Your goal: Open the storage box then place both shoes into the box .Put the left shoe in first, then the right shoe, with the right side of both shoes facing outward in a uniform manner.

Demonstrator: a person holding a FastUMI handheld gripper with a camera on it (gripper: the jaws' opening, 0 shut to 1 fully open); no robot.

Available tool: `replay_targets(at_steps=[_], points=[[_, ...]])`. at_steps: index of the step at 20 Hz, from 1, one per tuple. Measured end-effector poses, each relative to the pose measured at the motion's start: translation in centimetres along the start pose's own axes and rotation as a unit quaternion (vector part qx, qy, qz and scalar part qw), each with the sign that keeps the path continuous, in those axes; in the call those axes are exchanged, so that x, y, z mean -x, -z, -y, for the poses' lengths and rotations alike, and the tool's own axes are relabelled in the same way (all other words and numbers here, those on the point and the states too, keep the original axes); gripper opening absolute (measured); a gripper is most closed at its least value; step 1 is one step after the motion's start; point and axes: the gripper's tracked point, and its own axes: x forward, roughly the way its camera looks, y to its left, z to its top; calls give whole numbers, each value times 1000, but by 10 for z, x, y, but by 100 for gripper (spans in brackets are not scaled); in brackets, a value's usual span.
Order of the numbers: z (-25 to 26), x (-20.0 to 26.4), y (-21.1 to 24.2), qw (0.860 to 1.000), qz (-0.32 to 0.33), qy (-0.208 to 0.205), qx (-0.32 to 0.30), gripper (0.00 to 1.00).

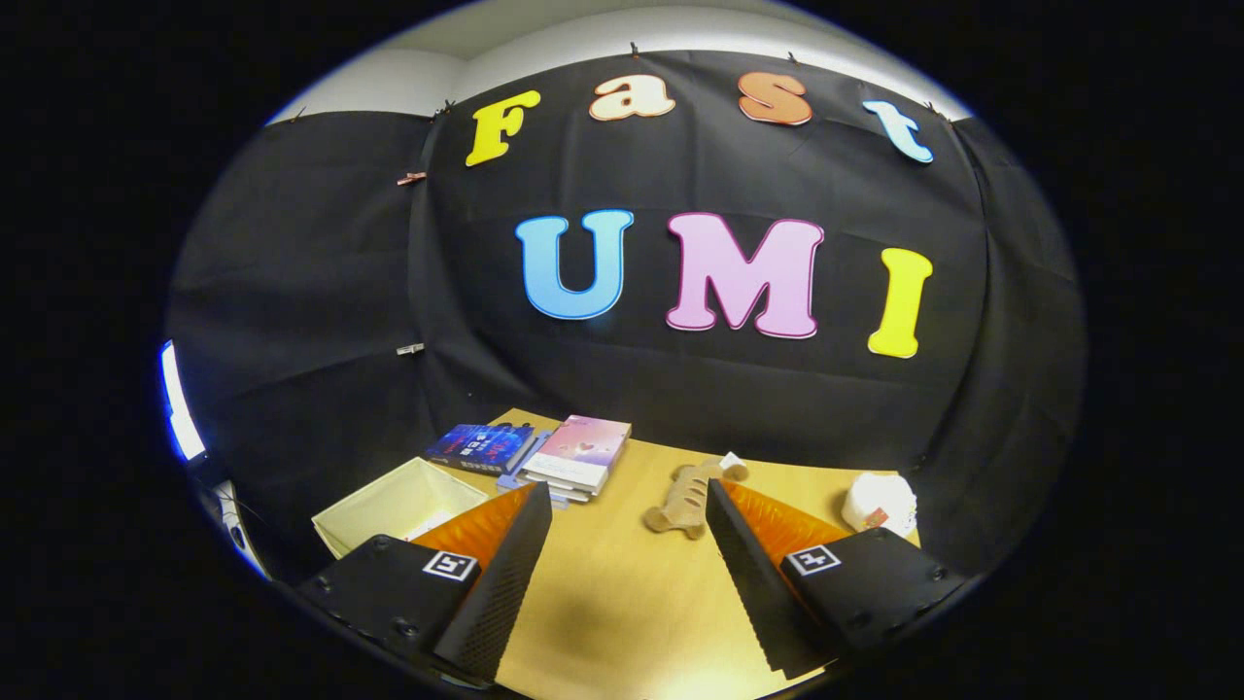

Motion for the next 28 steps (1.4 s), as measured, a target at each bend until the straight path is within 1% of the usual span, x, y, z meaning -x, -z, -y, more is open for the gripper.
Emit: replay_targets(at_steps=[5, 9, 16, 21, 28], points=[[45, 29, -13, 999, 39, 0, 34, 99], [53, 47, -20, 997, 66, -18, 38, 98], [62, 58, 0, 997, 53, -45, 29, 99], [67, 57, 4, 997, 54, -42, 22, 99], [64, 57, 14, 997, 48, -49, 18, 99]])
